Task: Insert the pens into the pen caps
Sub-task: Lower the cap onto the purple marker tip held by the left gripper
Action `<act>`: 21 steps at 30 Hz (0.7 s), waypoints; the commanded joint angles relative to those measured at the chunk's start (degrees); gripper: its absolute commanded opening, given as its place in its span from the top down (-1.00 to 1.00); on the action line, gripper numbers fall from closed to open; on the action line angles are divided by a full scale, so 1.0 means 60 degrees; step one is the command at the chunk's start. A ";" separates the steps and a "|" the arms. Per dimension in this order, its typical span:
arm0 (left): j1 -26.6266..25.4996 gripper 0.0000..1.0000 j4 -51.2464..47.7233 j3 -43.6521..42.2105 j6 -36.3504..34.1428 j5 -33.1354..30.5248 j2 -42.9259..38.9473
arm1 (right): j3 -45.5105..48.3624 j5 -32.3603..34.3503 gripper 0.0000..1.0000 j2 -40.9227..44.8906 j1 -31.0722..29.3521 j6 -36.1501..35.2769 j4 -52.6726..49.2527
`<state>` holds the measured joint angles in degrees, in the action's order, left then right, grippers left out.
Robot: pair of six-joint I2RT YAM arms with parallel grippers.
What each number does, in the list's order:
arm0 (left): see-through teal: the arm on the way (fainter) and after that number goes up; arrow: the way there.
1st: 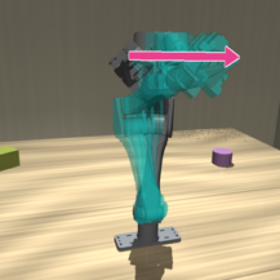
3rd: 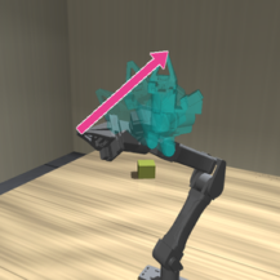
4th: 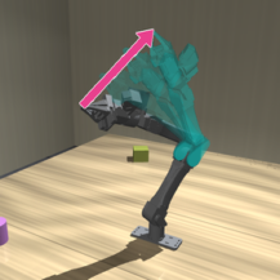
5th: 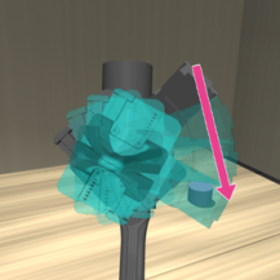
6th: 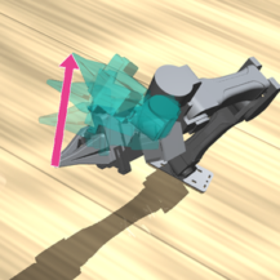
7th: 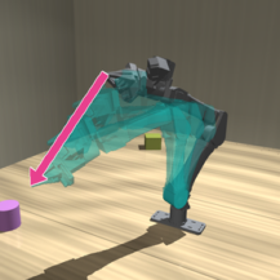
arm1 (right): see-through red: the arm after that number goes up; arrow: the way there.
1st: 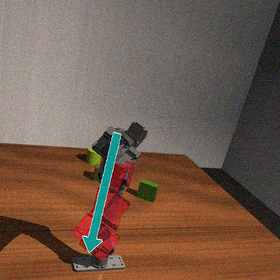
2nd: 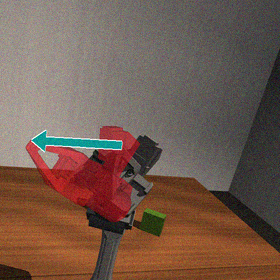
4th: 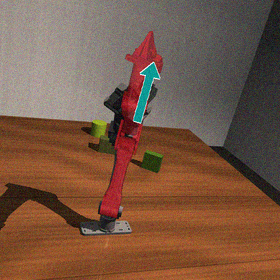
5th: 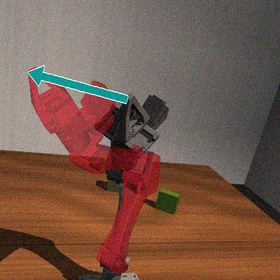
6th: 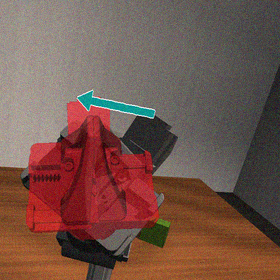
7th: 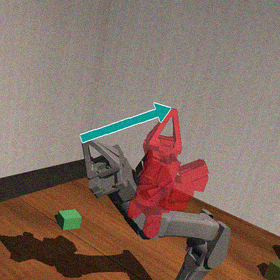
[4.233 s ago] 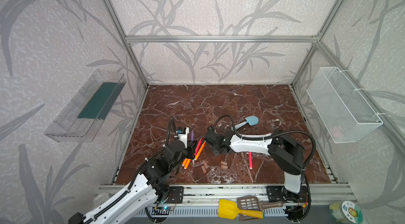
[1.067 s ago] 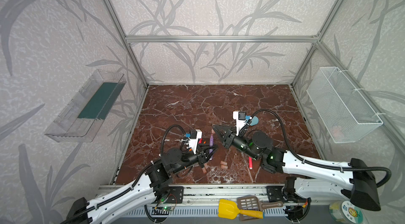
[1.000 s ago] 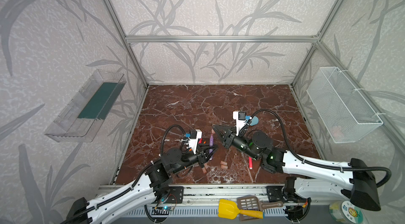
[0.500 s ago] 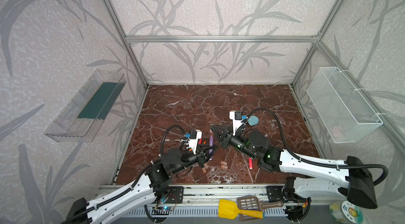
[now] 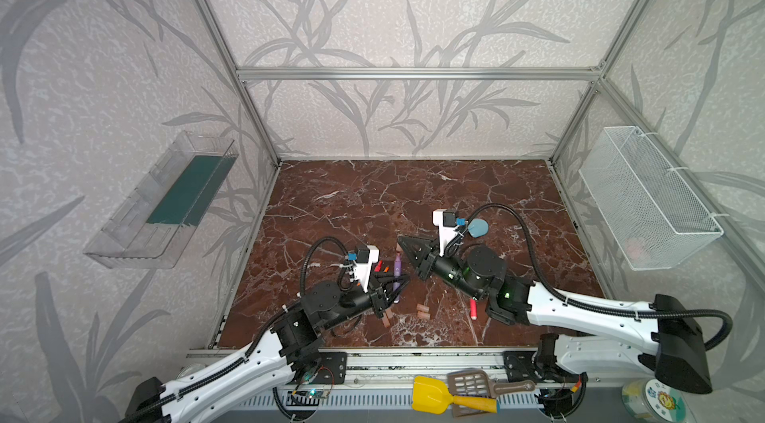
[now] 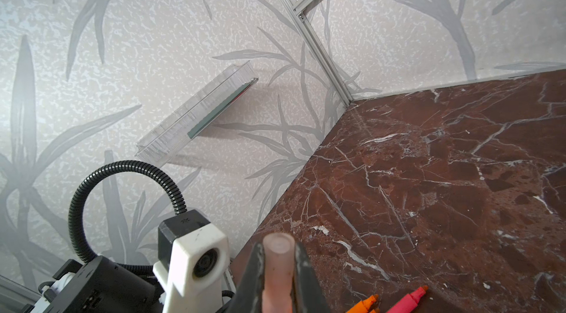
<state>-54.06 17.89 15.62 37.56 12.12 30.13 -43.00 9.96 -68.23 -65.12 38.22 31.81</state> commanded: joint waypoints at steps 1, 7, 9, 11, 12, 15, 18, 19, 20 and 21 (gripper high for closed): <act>-0.0013 1.00 0.0051 -0.0063 0.0009 -0.0084 -0.0100 | -0.0126 -0.0374 1.00 0.0004 -0.0056 0.0164 0.0183; -0.0011 1.00 -0.0080 -0.0021 -0.0017 -0.0174 -0.0149 | 0.0350 -0.0581 1.00 0.0249 -0.0231 0.0354 0.0175; -0.0009 1.00 -0.0134 0.0012 -0.0020 -0.0187 -0.0137 | 0.0424 -0.0673 1.00 0.0322 -0.0275 0.0369 0.0053; 0.0002 1.00 -0.0176 0.0006 0.0023 -0.0258 -0.0132 | 0.0516 -0.0752 1.00 0.0366 -0.0345 0.0350 0.0005; 0.0000 1.00 -0.0183 0.0020 0.0031 -0.0262 -0.0150 | 0.0542 -0.0780 1.00 0.0392 -0.0370 0.0301 -0.0113; 0.0002 1.00 -0.0204 0.0054 0.0013 -0.0221 -0.0166 | 0.0600 -0.0874 1.00 0.0425 -0.0407 0.0230 -0.0407; 0.0002 1.00 -0.0377 0.0148 -0.0069 -0.0278 -0.0188 | 0.0689 -0.0941 1.00 0.0521 -0.0402 0.0158 -0.0768; 0.0002 1.00 -0.0500 0.0202 -0.0138 -0.0337 -0.0203 | 0.0729 -0.0914 1.00 0.0585 -0.0407 0.0149 -0.0950; 0.0002 1.00 -0.0602 0.0268 -0.0200 -0.0423 -0.0218 | 0.0770 -0.0862 1.00 0.0638 -0.0415 0.0174 -0.1099; 0.0002 1.00 -0.0723 0.0328 -0.0283 -0.0570 -0.0223 | 0.0840 -0.0800 1.00 0.0698 -0.0425 0.0228 -0.1216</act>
<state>-54.39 14.17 15.64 36.82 12.10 29.65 -39.48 6.70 -66.06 -66.72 39.64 28.93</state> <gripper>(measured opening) 0.166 0.146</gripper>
